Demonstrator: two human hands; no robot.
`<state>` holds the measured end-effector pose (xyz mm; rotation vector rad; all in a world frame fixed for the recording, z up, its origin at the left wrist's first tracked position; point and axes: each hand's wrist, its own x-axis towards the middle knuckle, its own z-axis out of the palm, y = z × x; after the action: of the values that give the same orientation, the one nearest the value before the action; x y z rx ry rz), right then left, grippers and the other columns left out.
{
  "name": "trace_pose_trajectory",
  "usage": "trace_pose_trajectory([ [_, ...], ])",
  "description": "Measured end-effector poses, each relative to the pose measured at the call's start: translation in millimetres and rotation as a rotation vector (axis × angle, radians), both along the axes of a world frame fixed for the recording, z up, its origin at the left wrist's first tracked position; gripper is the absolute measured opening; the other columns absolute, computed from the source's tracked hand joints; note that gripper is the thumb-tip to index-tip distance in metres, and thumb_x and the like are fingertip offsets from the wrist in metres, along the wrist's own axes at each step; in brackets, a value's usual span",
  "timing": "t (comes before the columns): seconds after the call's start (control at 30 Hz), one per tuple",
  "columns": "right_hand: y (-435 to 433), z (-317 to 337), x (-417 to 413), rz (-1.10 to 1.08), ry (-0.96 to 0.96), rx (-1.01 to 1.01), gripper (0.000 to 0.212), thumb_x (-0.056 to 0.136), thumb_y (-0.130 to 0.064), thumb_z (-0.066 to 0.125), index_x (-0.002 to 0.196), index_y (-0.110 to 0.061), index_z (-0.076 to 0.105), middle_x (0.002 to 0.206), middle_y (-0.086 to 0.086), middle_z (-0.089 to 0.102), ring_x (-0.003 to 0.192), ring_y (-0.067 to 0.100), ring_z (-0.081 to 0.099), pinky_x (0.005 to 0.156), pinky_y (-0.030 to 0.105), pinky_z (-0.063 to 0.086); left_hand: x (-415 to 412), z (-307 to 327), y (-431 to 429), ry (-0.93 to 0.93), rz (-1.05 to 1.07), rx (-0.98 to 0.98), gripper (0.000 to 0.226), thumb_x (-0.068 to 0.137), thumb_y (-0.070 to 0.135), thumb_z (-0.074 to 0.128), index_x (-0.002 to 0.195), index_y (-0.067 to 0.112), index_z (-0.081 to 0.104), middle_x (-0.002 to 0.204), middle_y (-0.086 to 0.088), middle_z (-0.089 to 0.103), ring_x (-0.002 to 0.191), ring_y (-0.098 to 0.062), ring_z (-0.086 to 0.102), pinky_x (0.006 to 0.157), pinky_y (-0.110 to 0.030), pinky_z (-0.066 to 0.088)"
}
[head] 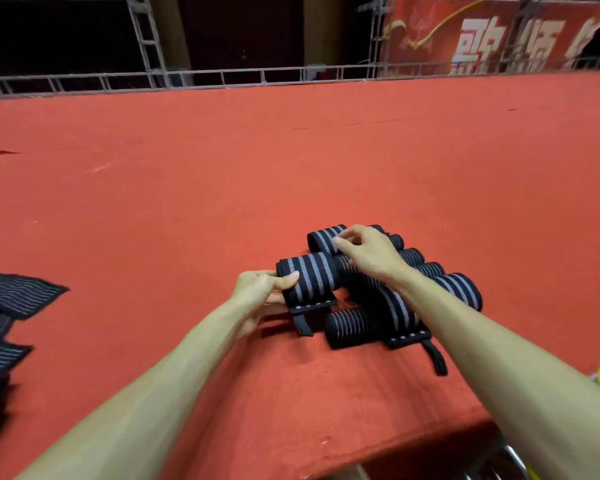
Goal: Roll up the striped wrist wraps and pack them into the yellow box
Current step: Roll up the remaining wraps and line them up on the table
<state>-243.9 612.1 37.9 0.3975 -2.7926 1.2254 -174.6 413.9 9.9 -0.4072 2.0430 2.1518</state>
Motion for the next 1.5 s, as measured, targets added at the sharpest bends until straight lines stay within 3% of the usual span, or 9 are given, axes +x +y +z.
trace_pose_trajectory([
  [0.23,14,-23,-19,-0.053,0.009,0.024,0.021,0.092,-0.024,0.061,0.11,-0.015,0.067,0.111,0.004,0.064,0.096,0.009,0.055,0.081,0.02,0.036,-22,-24,29,-0.07,-0.04,-0.061,0.021,0.08,0.017,0.078,0.097,0.01,0.07,0.087,-0.008,0.076,0.077,-0.022,0.072,0.083,-0.035,0.057],
  [0.4,4,-30,-24,-0.018,0.02,0.072,0.021,0.091,-0.024,0.062,0.11,-0.017,0.067,0.116,0.005,0.058,0.103,0.011,0.055,0.085,0.02,0.036,-21,-34,24,-0.007,-0.056,-0.289,0.044,0.072,0.044,0.081,0.104,0.017,0.069,0.072,0.006,0.071,0.054,-0.003,0.057,0.051,-0.018,0.041],
  [0.67,-37,-11,11,0.074,0.097,0.132,0.022,0.092,-0.019,0.06,0.112,-0.014,0.067,0.109,0.004,0.057,0.094,0.009,0.049,0.079,0.016,0.032,7,-17,-4,0.04,-0.187,-0.47,0.059,0.09,0.044,0.063,0.139,0.016,0.047,0.128,-0.005,0.055,0.097,-0.016,0.056,0.08,-0.025,0.045],
  [0.77,-70,-8,33,0.142,0.1,0.129,0.022,0.093,-0.02,0.059,0.112,-0.013,0.067,0.11,0.006,0.062,0.097,0.011,0.054,0.08,0.016,0.033,39,-3,-49,0.061,-0.135,-0.506,0.037,0.094,0.032,0.061,0.128,0.017,0.058,0.122,-0.003,0.06,0.089,-0.01,0.055,0.07,-0.022,0.044],
  [0.87,-112,-11,55,0.23,0.076,0.137,0.02,0.092,-0.022,0.061,0.11,-0.015,0.067,0.106,0.003,0.066,0.099,0.015,0.058,0.082,0.019,0.036,80,9,-102,0.081,-0.064,-0.563,0.024,0.094,0.022,0.061,0.117,0.018,0.064,0.118,-0.004,0.064,0.094,-0.008,0.056,0.078,-0.021,0.043],
  [1.07,-221,-22,107,0.43,-0.066,0.092,0.02,0.09,-0.021,0.065,0.11,-0.016,0.068,0.093,-0.003,0.064,0.086,0.01,0.055,0.079,0.021,0.04,174,29,-210,0.098,0.11,-0.794,0.019,0.092,0.016,0.061,0.109,0.023,0.066,0.107,0.002,0.068,0.104,-0.013,0.062,0.092,-0.024,0.045],
  [1.23,-289,-32,140,0.557,-0.173,0.043,0.008,0.09,-0.022,0.065,0.098,-0.02,0.068,0.08,-0.011,0.062,0.081,0.014,0.061,0.075,0.026,0.046,229,22,-270,0.335,0.458,-1.035,0.022,0.087,0.013,0.063,0.105,0.024,0.068,0.102,0.005,0.062,0.1,-0.013,0.056,0.095,-0.03,0.042],
  [1.37,-336,-43,167,0.689,-0.275,0.022,0.015,0.092,-0.024,0.064,0.105,-0.017,0.066,0.09,-0.005,0.065,0.079,0.015,0.061,0.068,0.03,0.053,249,-6,-302,0.1,0.512,-1.206,0.05,0.083,0.038,0.069,0.13,0.029,0.052,0.125,0.0,0.039,0.121,-0.021,0.03,0.1,-0.035,0.022],
  [1.5,-374,-61,187,0.796,-0.262,0.051,0.04,0.092,-0.032,0.065,0.127,-0.015,0.058,0.123,-0.003,0.062,0.096,0.005,0.056,0.077,0.02,0.047,252,-23,-321,0.014,0.478,-1.111,0.056,0.089,0.028,0.064,0.141,0.022,0.044,0.134,-0.008,0.039,0.129,-0.026,0.025,0.108,-0.036,0.022],
])
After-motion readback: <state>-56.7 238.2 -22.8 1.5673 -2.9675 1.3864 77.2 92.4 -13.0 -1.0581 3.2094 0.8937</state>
